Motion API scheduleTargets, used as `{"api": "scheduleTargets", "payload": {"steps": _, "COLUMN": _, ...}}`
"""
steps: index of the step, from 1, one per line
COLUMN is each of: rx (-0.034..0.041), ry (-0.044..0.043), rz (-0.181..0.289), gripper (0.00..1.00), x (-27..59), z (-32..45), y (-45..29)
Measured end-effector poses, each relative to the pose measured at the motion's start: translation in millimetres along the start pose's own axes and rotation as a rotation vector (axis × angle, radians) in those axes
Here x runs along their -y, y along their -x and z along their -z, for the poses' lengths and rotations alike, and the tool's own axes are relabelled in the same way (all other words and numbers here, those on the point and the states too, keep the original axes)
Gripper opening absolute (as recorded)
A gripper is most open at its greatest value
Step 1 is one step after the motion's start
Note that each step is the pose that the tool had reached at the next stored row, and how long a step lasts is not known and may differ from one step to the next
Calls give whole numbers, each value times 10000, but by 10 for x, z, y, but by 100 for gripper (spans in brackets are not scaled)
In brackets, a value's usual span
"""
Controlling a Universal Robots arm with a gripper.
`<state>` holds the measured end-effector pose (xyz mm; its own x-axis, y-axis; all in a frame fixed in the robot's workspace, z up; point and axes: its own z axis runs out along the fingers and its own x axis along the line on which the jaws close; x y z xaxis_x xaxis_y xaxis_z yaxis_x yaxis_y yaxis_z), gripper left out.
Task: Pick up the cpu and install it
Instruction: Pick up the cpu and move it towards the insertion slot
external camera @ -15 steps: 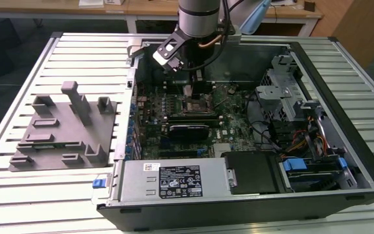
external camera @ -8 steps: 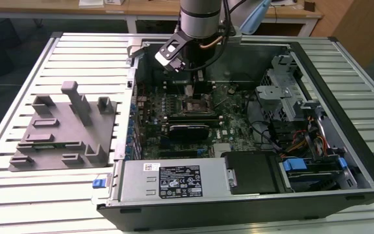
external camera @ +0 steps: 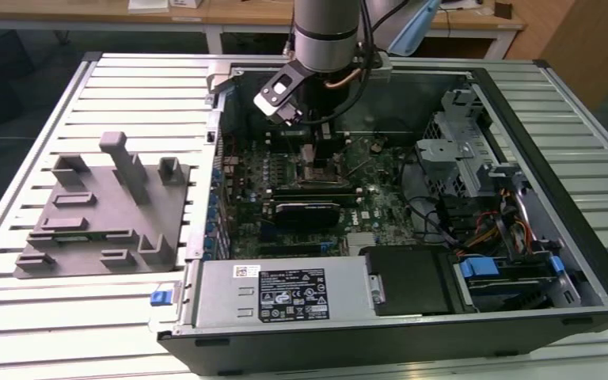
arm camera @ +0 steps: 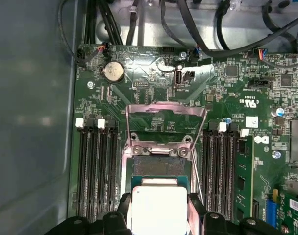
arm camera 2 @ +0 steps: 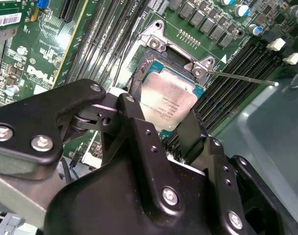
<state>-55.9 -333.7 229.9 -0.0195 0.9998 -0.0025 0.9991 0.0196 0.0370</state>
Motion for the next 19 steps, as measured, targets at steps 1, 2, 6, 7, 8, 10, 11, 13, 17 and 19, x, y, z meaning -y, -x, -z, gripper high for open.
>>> {"api": "scheduleTargets", "payload": {"steps": 1, "rx": 1, "ry": -1, "rz": 0, "gripper": 54, "x": 0, "z": -4, "y": 0}}
{"api": "scheduleTargets", "payload": {"steps": 2, "rx": 3, "ry": -2, "rz": 1, "gripper": 54, "x": 0, "z": -4, "y": 1}}
{"api": "scheduleTargets", "payload": {"steps": 6, "rx": 3, "ry": -1, "rz": 1, "gripper": 54, "x": 0, "z": -19, "y": 0}}
{"api": "scheduleTargets", "payload": {"steps": 7, "rx": 3, "ry": -1, "rz": 1, "gripper": 54, "x": 0, "z": -21, "y": 0}}
{"api": "scheduleTargets", "payload": {"steps": 8, "rx": 3, "ry": -1, "rz": 1, "gripper": 54, "x": 0, "z": -22, "y": 0}}
{"api": "scheduleTargets", "payload": {"steps": 10, "rx": 3, "ry": -1, "rz": 1, "gripper": 54, "x": 1, "z": -24, "y": 0}}
{"api": "scheduleTargets", "payload": {"steps": 11, "rx": 2, "ry": -1, "rz": 1, "gripper": 54, "x": 1, "z": -26, "y": 0}}
{"api": "scheduleTargets", "payload": {"steps": 13, "rx": 2, "ry": 0, "rz": 1, "gripper": 54, "x": 1, "z": -35, "y": 0}}
{"api": "scheduleTargets", "payload": {"steps": 17, "rx": 3, "ry": -1, "rz": 1, "gripper": 54, "x": -4, "z": -68, "y": -1}}
{"api": "scheduleTargets", "payload": {"steps": 19, "rx": 3, "ry": -1, "rz": 1, "gripper": 54, "x": -11, "z": -94, "y": 0}}
